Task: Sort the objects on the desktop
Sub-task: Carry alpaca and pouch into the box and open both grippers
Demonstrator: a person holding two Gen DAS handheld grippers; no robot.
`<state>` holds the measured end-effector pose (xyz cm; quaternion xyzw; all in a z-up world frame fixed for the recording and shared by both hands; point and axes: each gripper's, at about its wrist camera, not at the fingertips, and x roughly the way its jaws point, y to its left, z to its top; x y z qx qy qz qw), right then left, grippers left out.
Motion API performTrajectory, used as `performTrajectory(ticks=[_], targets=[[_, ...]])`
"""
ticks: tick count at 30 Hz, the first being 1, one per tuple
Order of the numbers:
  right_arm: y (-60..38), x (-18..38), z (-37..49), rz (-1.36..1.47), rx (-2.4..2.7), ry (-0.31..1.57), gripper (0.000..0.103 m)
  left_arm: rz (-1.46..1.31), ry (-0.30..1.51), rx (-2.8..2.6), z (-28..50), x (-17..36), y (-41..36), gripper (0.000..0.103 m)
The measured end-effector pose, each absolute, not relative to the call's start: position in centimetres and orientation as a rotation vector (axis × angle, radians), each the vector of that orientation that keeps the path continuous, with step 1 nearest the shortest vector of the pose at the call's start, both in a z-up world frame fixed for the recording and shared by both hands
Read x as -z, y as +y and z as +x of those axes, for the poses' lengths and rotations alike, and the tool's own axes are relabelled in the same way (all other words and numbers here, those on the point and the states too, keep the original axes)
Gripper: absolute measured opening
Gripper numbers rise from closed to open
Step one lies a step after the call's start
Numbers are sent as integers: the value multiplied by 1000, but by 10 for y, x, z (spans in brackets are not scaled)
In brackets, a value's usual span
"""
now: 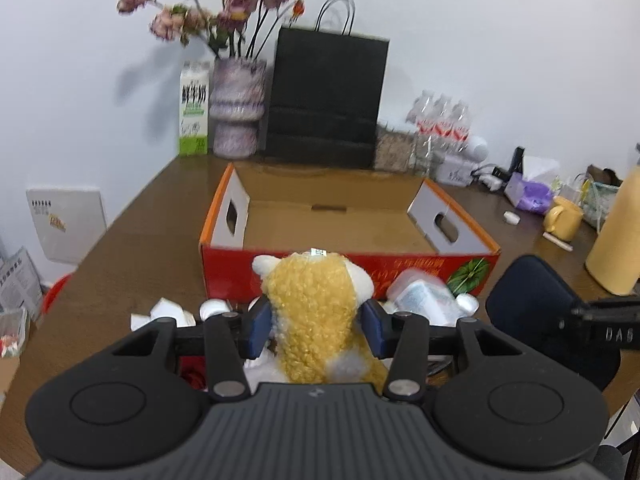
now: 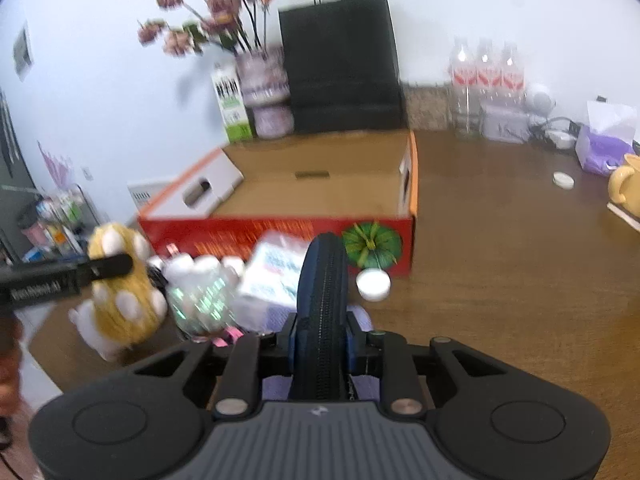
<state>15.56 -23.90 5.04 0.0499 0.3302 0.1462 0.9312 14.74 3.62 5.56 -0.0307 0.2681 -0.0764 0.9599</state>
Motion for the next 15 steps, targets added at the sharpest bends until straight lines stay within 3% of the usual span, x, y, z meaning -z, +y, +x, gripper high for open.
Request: performTrajectory(ticks=[8,15], targets=[[-236,-103,182,134,-293,555,20,-66,431,192,153,-119,39,47],[-219,-125,258,189,-263,516,20,42,419,162,228,-164,17,47]])
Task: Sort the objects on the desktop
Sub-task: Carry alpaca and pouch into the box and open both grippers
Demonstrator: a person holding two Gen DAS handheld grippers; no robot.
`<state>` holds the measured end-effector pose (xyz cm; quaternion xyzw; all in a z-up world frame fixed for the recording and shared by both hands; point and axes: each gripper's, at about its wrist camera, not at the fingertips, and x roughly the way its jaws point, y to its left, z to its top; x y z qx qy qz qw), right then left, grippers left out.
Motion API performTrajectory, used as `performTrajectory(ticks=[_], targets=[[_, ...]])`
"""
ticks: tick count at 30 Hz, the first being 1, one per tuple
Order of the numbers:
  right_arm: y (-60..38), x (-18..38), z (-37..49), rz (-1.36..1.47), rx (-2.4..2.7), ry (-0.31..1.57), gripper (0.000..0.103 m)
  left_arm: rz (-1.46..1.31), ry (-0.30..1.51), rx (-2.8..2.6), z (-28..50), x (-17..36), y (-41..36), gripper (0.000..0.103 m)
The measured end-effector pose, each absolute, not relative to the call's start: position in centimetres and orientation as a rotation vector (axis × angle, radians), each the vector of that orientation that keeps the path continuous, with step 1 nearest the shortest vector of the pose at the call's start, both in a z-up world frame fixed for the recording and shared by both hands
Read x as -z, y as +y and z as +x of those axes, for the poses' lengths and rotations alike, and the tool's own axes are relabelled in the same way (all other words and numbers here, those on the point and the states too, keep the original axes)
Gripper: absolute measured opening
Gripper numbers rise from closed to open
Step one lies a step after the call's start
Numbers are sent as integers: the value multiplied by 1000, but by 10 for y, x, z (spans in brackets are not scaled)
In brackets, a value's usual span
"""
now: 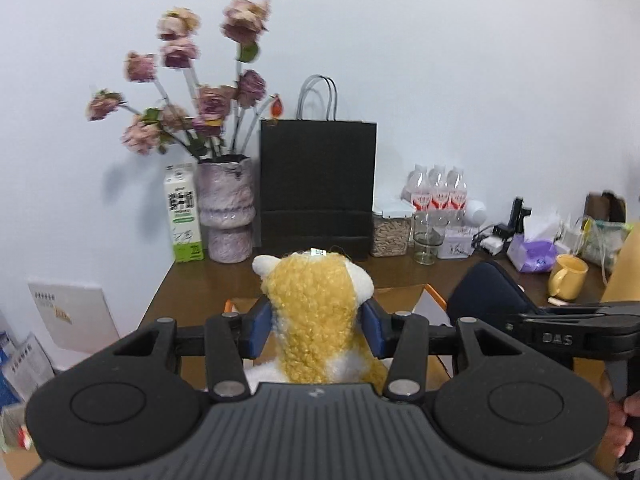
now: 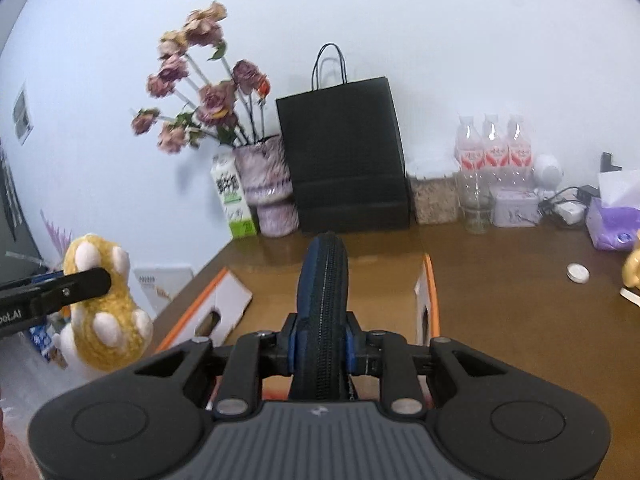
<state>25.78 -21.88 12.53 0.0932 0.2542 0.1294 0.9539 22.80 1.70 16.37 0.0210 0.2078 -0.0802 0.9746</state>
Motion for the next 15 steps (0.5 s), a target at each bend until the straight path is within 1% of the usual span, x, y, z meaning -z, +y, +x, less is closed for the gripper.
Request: performTrajectory(ticks=[3,9,12,15], targets=[[-211,-122,300,208,-236,532,20,65,492,180,278,-159,4,47],[-214,-80,384,239,-192,633,21,79,668,184,374,-113,-9,47],[-217,-57,413,253,-191,687,20,109,755,206,409,-85,-14,47],[-217,-40,432,238,-194,731,20,154,800,210,425,-62,-18,47]])
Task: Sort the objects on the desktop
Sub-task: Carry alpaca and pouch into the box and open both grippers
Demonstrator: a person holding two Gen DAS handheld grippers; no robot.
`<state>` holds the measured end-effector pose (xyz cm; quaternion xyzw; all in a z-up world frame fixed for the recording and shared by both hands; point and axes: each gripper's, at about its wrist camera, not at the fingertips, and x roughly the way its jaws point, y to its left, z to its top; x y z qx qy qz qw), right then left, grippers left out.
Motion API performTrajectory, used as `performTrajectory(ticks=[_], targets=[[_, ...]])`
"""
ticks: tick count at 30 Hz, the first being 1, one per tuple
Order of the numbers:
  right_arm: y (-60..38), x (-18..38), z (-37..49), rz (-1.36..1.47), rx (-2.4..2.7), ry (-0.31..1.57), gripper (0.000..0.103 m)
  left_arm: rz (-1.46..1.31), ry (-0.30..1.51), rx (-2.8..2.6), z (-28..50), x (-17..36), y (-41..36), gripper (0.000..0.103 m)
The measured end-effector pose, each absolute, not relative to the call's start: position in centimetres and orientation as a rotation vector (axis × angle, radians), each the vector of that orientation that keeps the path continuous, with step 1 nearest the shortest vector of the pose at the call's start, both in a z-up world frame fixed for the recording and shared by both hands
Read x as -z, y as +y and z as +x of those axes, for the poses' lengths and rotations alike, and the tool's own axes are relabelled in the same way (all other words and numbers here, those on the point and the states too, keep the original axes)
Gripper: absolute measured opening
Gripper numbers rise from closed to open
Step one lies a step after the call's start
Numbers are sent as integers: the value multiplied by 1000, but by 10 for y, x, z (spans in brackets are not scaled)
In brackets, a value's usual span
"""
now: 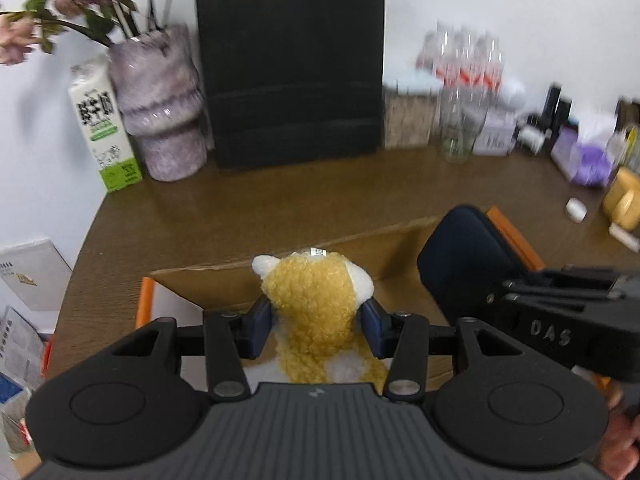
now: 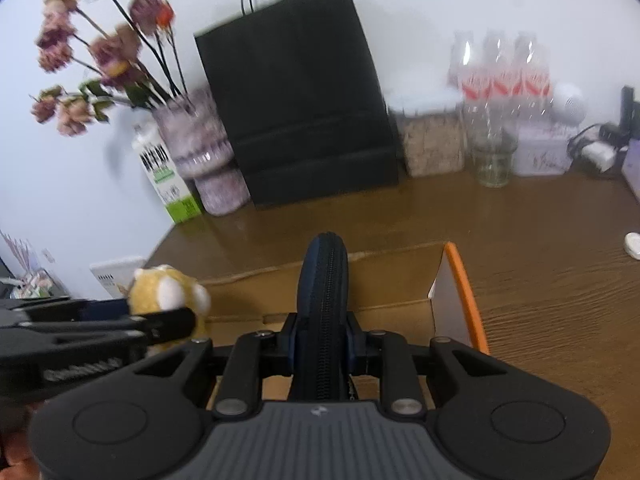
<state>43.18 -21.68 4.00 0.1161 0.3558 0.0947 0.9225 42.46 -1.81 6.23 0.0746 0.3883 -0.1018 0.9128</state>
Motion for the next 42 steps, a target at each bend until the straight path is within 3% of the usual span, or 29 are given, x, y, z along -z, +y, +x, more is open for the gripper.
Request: performTrajectory(ticks=[8,11,13,14,16,18,22,42], targets=[[-211,-18,452,159,-174,827,22,157,855,176,447,-27,-15,52],[-210,-13,453,136,-168,842,28,133,836,156,445,-26,-12,63],[-209,-15,450,116,-156,832,41,127,830,131,442,-26,-9,83],[-208,-16,450,109,-155,828,47,133,821,123,441,-27,-9,84],[-207,-20,446,93,-152,815,70,143,808,107,437,-28,-8,90],[-207,-25,443,73,-145,797,80,144,795,82,434,-30,-7,100],[-210,-37,432,58,-145,756,96,145,734,49,421,-42,-2,103],[-203,-107,308,-33,-200,531,97,90,532,25,304,-96,31,103]])
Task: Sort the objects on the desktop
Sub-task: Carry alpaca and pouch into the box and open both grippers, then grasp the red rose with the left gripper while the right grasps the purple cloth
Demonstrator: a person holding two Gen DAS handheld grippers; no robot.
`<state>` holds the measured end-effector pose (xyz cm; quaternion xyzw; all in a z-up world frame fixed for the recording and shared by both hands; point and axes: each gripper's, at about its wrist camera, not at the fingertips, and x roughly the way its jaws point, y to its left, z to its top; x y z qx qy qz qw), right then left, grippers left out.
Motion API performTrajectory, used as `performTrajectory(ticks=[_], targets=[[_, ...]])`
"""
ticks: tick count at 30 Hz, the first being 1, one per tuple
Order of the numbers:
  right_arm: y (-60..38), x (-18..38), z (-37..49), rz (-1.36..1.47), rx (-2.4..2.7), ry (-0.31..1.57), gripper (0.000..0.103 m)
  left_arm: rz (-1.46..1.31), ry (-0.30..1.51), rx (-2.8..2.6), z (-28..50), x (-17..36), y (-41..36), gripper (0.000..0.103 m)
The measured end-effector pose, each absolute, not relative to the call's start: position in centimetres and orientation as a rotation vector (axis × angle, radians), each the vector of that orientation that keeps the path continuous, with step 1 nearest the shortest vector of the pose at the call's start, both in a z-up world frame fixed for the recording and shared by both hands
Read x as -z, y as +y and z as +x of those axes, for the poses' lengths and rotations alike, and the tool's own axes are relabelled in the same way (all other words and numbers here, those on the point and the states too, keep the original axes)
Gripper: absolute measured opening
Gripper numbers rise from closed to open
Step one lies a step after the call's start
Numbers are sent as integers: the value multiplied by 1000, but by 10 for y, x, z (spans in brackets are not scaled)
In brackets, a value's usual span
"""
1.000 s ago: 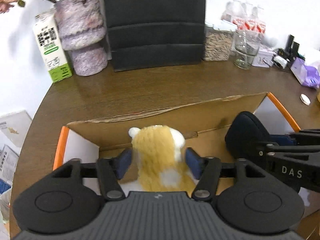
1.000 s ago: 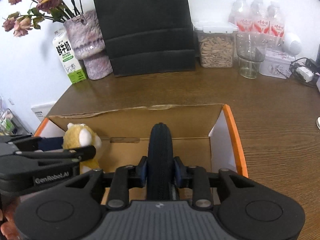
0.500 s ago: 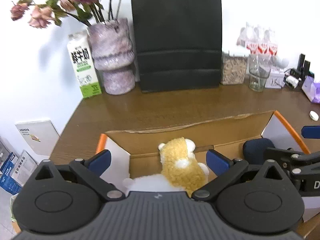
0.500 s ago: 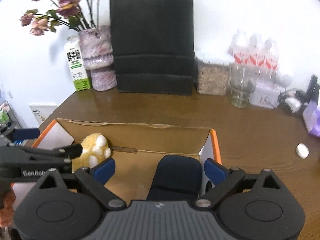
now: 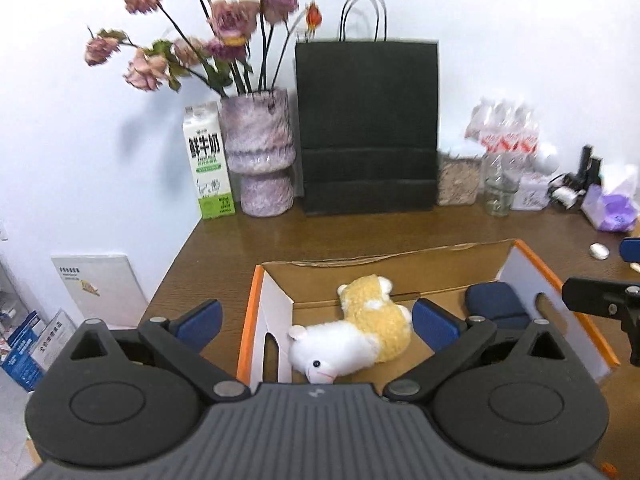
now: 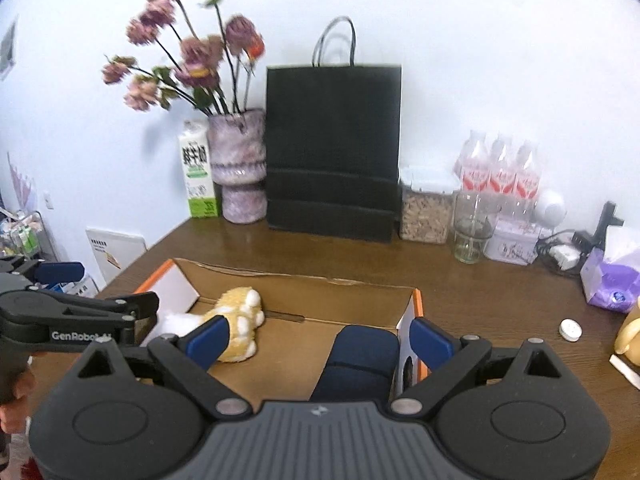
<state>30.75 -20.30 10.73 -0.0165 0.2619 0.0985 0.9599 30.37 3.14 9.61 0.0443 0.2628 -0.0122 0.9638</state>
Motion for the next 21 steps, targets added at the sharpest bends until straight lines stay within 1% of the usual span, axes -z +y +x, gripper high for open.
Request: performTrajectory(ticks=[4,9,14,16,21], targets=[[-204,-111,270,-51,-219,470,98,47,482,34,272,-98,38,103],[-204,-103,230,-57,-250,449,100,-1,460,47,238,-92,46,103],[-203,-84,191,-73,-278,444,100,21,421,42,200,-76,47,103],[-203,-76,177,-71,-287,445,103,26,402,33,184,-68,48,103],[-203,-53,145,-61,-298,453,103,10,396,12,149,-48,52,103]])
